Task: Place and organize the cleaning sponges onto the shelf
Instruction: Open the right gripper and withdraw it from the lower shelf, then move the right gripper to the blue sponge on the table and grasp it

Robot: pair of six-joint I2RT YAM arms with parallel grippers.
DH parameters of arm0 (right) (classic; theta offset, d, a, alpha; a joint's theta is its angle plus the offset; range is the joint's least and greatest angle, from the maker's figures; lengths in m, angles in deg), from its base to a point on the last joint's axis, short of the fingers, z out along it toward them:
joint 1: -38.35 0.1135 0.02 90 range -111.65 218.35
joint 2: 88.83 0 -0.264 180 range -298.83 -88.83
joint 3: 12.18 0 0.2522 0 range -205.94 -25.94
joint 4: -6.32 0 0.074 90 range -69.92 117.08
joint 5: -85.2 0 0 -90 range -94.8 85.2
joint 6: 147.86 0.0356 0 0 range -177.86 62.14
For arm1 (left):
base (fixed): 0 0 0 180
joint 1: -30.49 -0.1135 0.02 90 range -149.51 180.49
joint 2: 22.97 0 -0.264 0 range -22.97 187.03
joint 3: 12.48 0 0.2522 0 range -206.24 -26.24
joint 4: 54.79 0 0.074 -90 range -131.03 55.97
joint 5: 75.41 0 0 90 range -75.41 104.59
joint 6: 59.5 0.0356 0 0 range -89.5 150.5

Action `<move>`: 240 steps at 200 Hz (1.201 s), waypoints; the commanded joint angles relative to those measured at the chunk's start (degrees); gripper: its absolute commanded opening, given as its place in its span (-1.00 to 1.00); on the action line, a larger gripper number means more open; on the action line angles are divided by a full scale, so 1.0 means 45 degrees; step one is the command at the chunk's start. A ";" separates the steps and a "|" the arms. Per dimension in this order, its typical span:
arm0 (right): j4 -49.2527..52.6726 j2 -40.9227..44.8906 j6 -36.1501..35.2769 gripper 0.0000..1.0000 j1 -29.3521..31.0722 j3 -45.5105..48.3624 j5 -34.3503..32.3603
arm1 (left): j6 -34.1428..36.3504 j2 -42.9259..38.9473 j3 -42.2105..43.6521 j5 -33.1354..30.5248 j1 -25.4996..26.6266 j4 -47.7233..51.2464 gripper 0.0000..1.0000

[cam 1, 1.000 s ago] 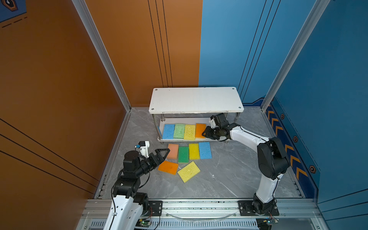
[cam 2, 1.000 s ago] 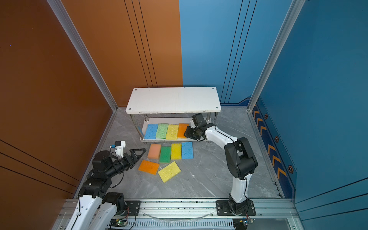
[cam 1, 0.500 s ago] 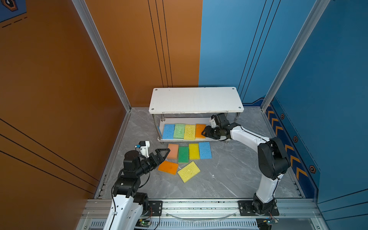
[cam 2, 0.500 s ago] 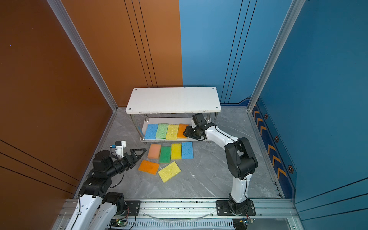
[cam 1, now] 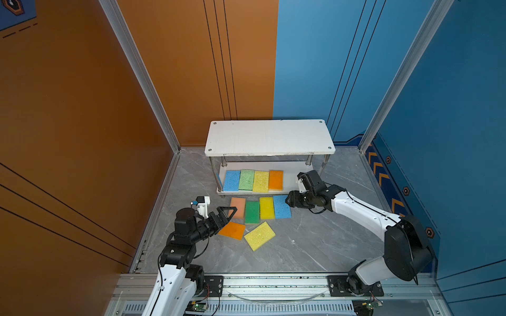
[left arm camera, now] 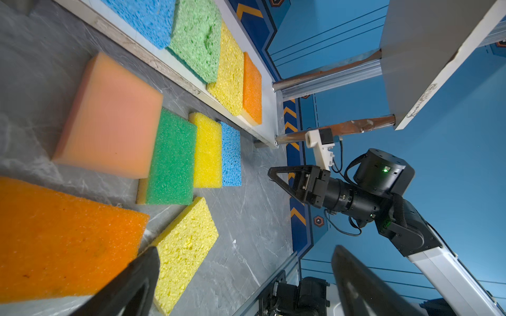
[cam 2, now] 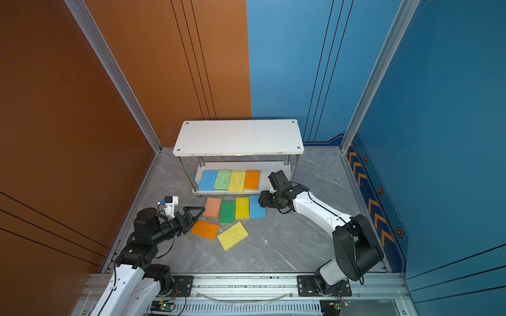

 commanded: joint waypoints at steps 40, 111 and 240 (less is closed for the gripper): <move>-0.0861 -0.0669 0.0185 0.09 0.0227 0.0817 0.0471 | -0.0526 0.1092 0.0205 -0.1211 0.2027 -0.2095 0.96; -0.1335 -0.2111 0.0078 -0.16 0.0054 0.0239 0.0632 | -0.0604 0.0737 0.0388 -0.1450 0.2175 -0.1889 0.96; -0.1444 -0.2530 0.0108 -0.33 -0.0205 -0.0215 0.0740 | -0.0492 0.0721 0.0371 -0.1433 0.2109 -0.1736 0.96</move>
